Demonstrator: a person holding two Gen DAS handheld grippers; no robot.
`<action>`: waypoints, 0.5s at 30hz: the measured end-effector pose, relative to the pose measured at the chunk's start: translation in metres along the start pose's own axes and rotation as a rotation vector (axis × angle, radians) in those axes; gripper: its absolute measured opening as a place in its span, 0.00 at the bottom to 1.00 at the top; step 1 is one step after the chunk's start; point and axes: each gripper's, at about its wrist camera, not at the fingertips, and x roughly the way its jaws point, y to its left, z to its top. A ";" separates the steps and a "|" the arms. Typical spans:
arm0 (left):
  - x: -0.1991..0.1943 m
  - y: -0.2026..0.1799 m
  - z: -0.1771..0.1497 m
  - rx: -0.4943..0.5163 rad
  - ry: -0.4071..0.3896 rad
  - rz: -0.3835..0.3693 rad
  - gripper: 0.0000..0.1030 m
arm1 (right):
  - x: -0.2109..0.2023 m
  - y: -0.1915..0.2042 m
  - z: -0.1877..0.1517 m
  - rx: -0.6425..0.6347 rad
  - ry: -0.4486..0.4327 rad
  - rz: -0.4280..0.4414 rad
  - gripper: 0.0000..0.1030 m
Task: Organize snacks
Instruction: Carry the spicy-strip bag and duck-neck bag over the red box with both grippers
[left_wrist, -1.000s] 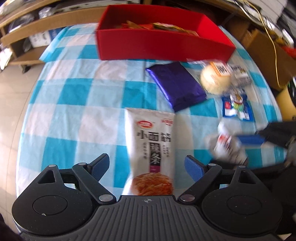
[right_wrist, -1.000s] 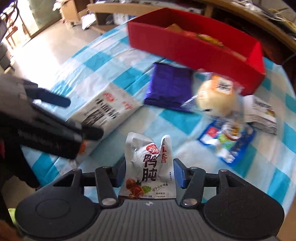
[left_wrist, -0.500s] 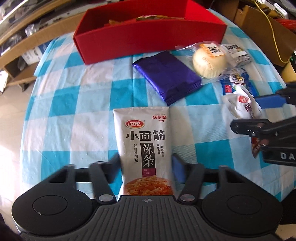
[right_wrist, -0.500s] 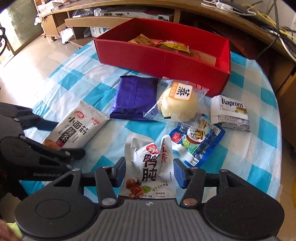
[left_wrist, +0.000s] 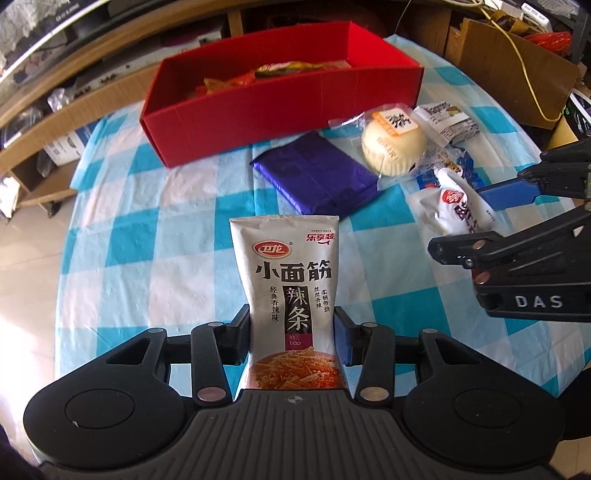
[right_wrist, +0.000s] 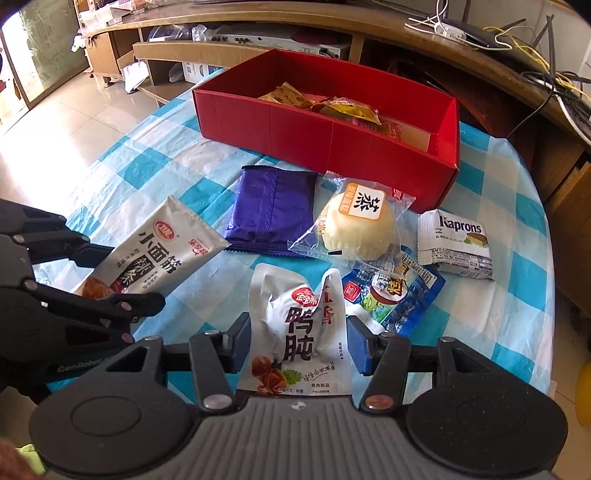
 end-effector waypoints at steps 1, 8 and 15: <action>-0.002 -0.001 0.000 0.003 -0.007 0.002 0.50 | 0.000 0.000 0.000 0.001 -0.002 0.000 0.64; -0.009 -0.004 0.002 0.023 -0.048 0.022 0.50 | -0.002 0.001 0.001 -0.002 -0.012 -0.001 0.64; -0.014 -0.007 0.004 0.039 -0.078 0.041 0.50 | -0.002 0.002 0.001 -0.007 -0.017 0.001 0.64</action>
